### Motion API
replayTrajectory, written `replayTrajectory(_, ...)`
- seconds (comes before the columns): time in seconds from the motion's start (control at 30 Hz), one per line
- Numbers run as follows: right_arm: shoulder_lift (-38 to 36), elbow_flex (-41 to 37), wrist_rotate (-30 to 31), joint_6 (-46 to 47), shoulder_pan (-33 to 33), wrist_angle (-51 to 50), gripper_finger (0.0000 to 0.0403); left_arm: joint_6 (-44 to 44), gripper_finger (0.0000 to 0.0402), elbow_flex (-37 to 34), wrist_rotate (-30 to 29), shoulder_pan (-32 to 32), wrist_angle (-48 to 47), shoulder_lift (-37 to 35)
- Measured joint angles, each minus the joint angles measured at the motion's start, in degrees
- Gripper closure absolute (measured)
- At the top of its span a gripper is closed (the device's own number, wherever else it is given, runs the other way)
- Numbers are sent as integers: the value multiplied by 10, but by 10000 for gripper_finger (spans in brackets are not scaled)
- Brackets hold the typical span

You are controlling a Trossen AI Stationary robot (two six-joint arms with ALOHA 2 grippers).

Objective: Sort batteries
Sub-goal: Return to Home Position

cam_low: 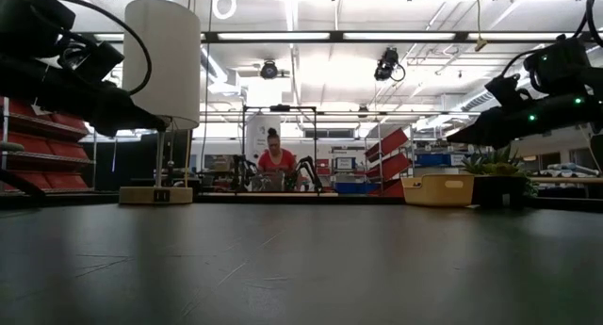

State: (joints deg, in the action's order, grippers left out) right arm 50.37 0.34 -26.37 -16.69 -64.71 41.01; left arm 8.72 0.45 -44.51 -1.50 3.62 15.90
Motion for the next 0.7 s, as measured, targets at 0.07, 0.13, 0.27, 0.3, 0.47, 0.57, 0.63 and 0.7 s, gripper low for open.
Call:
replayTrajectory(0.07,0,0,0,0,0,0,398,0,386,0,0,0,0,0)
replayTrajectory(0.13,0,0,0,0,0,0,398,0,386,0,0,0,0,0)
replayTrajectory(0.27,0,0,0,0,0,0,402,0,386,0,0,0,0,0)
replayTrajectory(0.3,0,0,0,0,0,0,402,0,386,0,0,0,0,0)
replayTrajectory(0.47,0,0,0,0,0,0,401,0,386,0,0,0,0,0)
replayTrajectory(0.57,0,0,0,0,0,0,399,0,386,0,0,0,0,0)
replayTrajectory(0.63,0,0,0,0,0,0,398,0,386,0,0,0,0,0)
replayTrajectory(0.7,0,0,0,0,0,0,399,0,386,0,0,0,0,0)
